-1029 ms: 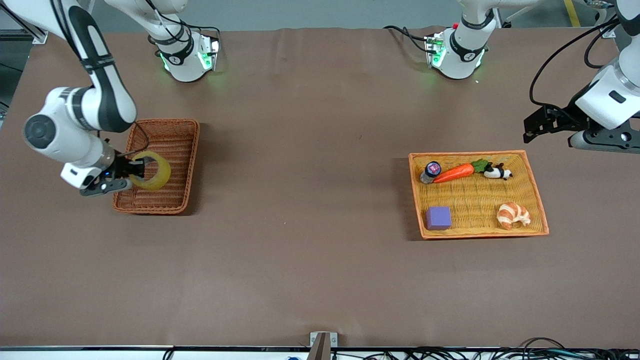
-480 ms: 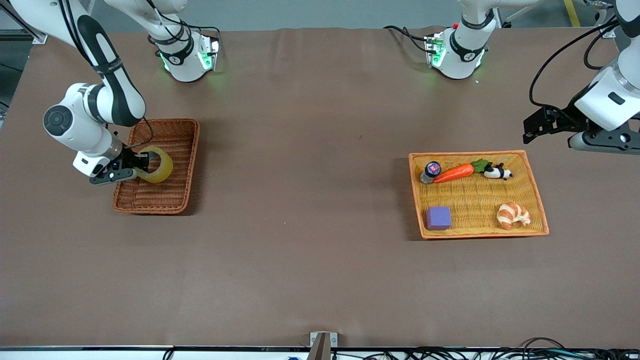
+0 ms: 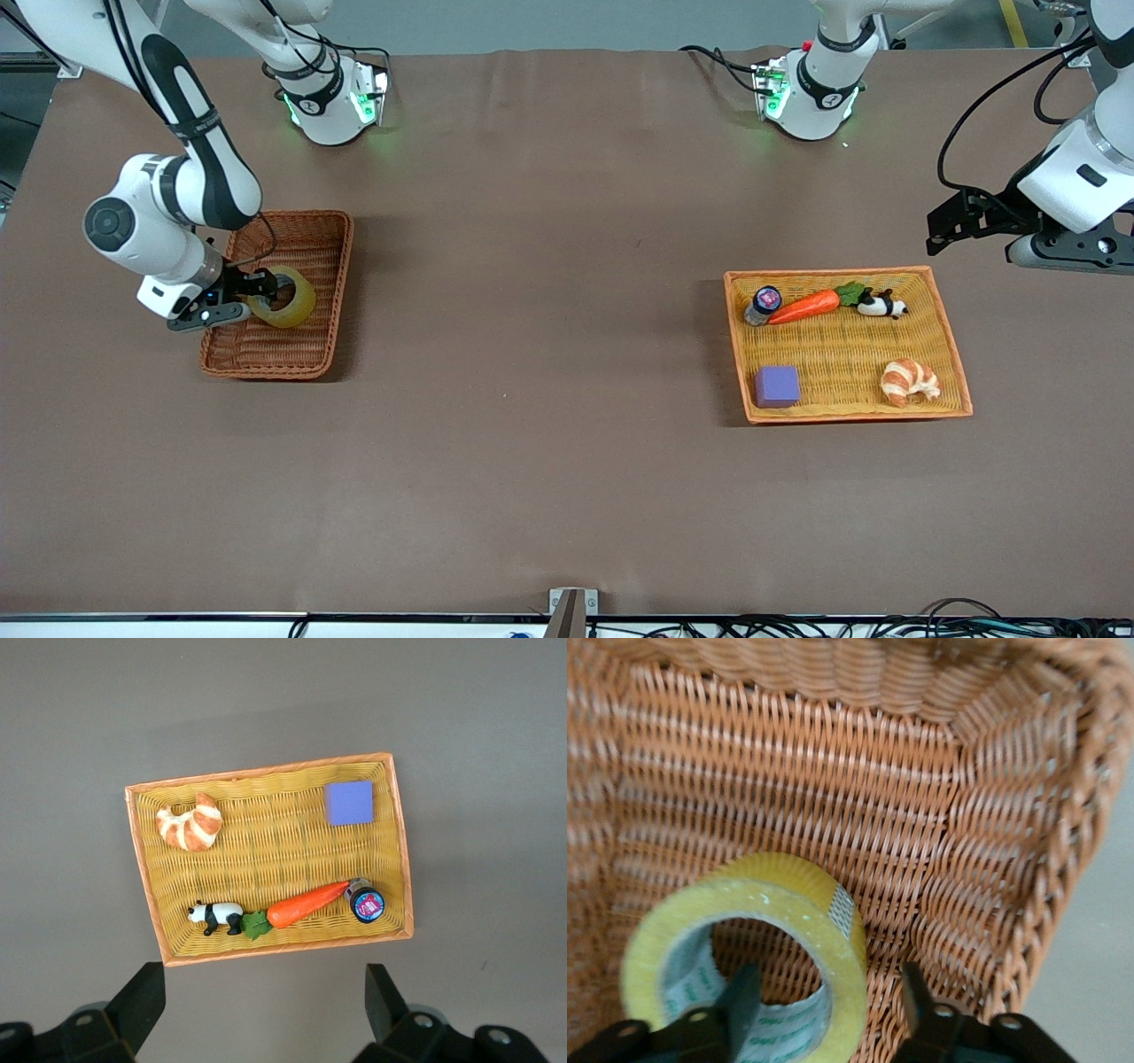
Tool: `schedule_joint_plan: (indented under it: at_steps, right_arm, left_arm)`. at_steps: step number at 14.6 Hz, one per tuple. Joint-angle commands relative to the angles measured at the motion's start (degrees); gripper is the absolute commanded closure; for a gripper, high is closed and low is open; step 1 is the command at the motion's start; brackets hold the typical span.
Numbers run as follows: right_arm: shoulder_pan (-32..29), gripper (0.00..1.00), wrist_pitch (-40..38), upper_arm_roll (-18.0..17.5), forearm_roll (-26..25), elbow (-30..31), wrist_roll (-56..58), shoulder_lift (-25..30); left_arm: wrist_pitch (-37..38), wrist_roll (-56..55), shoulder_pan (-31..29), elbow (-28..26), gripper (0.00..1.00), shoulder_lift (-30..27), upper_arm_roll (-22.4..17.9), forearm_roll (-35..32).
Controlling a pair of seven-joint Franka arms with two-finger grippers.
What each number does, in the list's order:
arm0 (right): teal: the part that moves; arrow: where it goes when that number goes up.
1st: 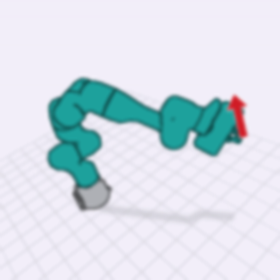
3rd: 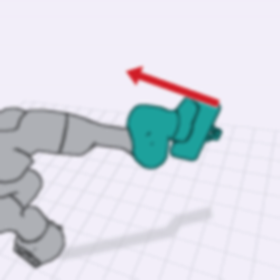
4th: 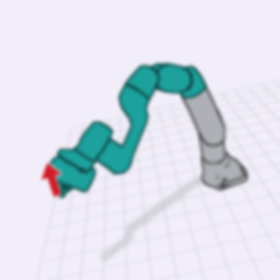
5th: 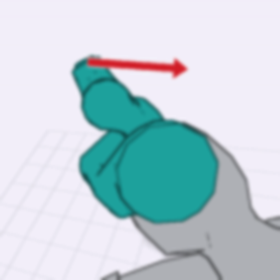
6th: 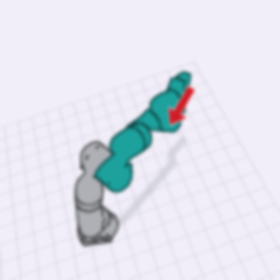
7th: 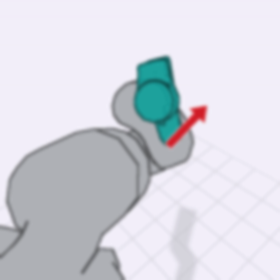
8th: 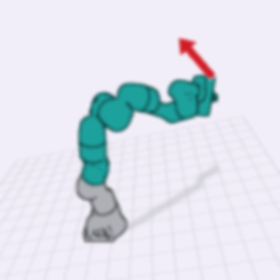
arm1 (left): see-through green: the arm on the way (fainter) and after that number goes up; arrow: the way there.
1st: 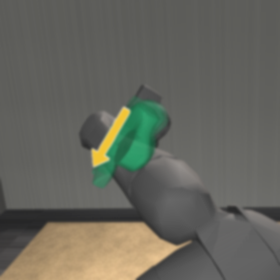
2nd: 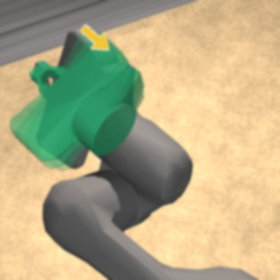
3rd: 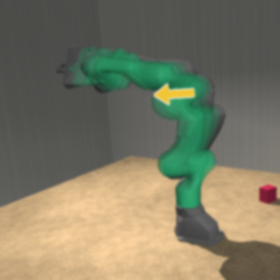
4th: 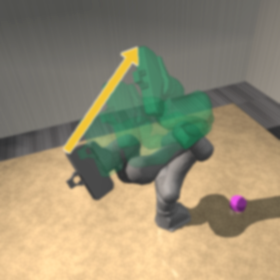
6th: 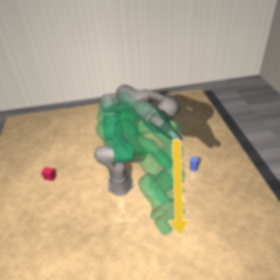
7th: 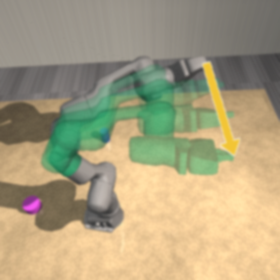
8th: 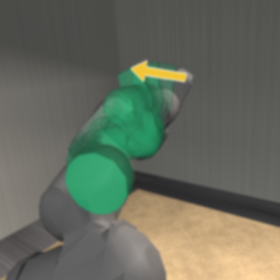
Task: Move tape to another basket
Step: 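Release the tape roll in the basket and raise the right gripper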
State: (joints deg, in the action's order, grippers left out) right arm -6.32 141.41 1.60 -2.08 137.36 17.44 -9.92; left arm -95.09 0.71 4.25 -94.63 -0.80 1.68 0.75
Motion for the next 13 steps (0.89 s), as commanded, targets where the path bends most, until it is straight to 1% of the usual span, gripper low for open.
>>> schedule_joint_plan:
  at_steps: [1, 3, 6, 7, 9, 11, 12, 13]
  right_arm:
    - [0.61, 0.0, -11.73, -2.12, 1.55, -8.82, -8.36, 3.58]
    - [0.96, 0.0, -20.78, -2.57, 1.47, -17.52, -12.94, 3.85]
    - [1.31, 0.0, -33.26, -3.18, 0.67, -32.19, -13.22, 4.29]
    - [1.23, 0.0, -38.09, -3.1, 0.76, -36.07, -13.48, 4.29]
    - [1.49, 0.0, -45.14, -3.27, 0.85, -42.58, -13.58, 4.29]
    - [1.4, 0.0, -50.86, -3.27, 1.55, -47.77, -13.66, 4.29]
    - [1.49, 0.0, -54.02, -3.36, 1.64, -49.54, -13.58, 4.73]
    - [1.92, 0.0, -55.27, -3.36, 2.16, -49.21, -13.58, 6.56]
  left_arm:
    - [0.17, -0.44, 0.15, 1.2, 0.0, 0.54, 0.16, -1.28]
    - [0.17, -0.44, 0.15, 1.29, 0.01, 0.62, 0.16, -1.28]
    - [0.08, 0.17, 0.15, 1.2, 0.0, 0.62, 0.25, -1.28]
    - [0.08, 0.09, 0.15, 1.2, 0.0, 0.71, 0.25, -1.28]
    - [0.08, 0.08, 0.15, 1.2, 0.0, 1.15, 0.25, -1.28]
    - [-0.01, 0.08, 0.23, 1.2, 0.0, 1.15, 0.25, -1.28]
    - [-0.01, 0.08, 0.15, 1.29, 0.0, 1.24, 0.25, -1.28]
    - [-0.01, 0.08, 0.15, 1.2, 0.0, 1.24, 0.25, -1.28]
